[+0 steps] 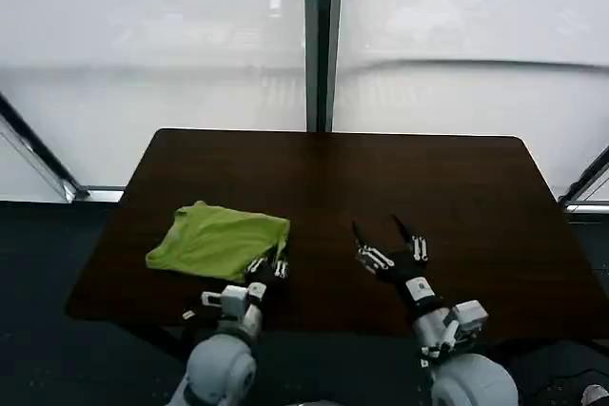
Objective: Fold and organize the clothes.
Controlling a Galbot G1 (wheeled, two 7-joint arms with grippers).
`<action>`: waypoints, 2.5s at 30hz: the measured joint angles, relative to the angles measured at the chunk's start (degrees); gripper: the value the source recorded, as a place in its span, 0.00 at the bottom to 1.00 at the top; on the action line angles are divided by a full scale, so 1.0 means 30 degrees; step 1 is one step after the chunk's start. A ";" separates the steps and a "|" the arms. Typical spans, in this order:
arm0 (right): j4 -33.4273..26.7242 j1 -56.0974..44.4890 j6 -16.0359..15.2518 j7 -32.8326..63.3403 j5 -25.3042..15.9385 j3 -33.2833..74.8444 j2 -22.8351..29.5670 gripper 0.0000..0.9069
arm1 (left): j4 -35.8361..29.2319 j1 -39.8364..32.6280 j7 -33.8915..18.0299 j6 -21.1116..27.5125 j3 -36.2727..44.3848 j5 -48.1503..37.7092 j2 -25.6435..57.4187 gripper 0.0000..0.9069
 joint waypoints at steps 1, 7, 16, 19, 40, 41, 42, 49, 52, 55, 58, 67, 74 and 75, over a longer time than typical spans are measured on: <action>-0.0097 0.0092 -0.0275 -0.0017 0.0075 -0.0116 -0.0069 0.97 | -0.0097 -0.0019 0.0133 -0.0014 0.0047 -0.0133 -0.0015 0.97; -0.1018 0.0861 -0.1555 0.0136 0.0453 -0.1128 -0.0518 0.97 | -0.1970 0.0053 0.1238 -0.1023 -0.0108 -0.0963 0.0456 0.97; -0.3094 0.3067 -0.3553 0.0928 0.2025 -0.3792 -0.0229 0.97 | -0.4947 0.0005 0.1226 -0.3286 -0.2542 -0.1031 0.2704 0.97; -0.3841 0.4220 -0.4324 0.1579 0.2970 -0.4810 0.0012 0.97 | -0.5272 0.0105 0.1170 -0.3443 -0.3618 -0.1015 0.3274 0.97; -0.6761 0.7593 -0.6073 0.2664 0.6311 -0.6654 0.1118 0.00 | -0.5960 0.1679 0.1120 -0.3923 -0.4958 0.0467 0.2775 0.97; -0.6687 0.7513 -0.6054 0.2666 0.6305 -0.6552 0.1069 0.00 | -0.5960 0.1698 0.1117 -0.3953 -0.4964 0.0500 0.2760 0.97; -0.6601 0.7429 -0.6041 0.2680 0.6278 -0.6439 0.1006 0.00 | -0.5950 0.1718 0.1111 -0.3996 -0.4979 0.0515 0.2740 0.97; -0.5727 0.6696 -0.5997 0.3055 0.5767 -0.5128 0.0186 0.00 | -0.5667 0.1739 0.1094 -0.4284 -0.5017 0.0628 0.2607 0.97; -0.5305 0.6326 -0.6176 0.3414 0.4736 -0.4386 -0.0370 0.00 | -0.5581 0.1690 0.1097 -0.4340 -0.5003 0.0628 0.2561 0.97; -0.4986 0.5959 -0.6501 0.3766 0.3629 -0.3796 -0.0848 0.00 | -0.5489 0.1683 0.1095 -0.4430 -0.5000 0.0629 0.2515 0.97; -0.4956 0.5611 -0.6424 0.3417 0.2238 -0.3240 -0.1201 0.00 | -0.5354 0.1670 0.1092 -0.4504 -0.5008 0.0566 0.2455 0.97; -0.5350 0.4548 -0.4839 0.2975 -0.0645 -0.1687 -0.1420 0.00 | -0.4939 0.1621 0.1030 -0.4900 -0.5211 0.0500 0.2454 0.97; -0.4802 0.3440 -0.4846 0.3055 -0.0416 -0.0570 -0.1350 0.97 | -0.4709 0.1752 0.0794 -0.4967 -0.5206 0.0615 0.2495 0.97; -0.4590 0.3142 -0.4822 0.2990 -0.0356 -0.0313 -0.1360 0.97 | -0.4701 0.1820 0.0721 -0.4956 -0.5199 0.0617 0.2511 0.97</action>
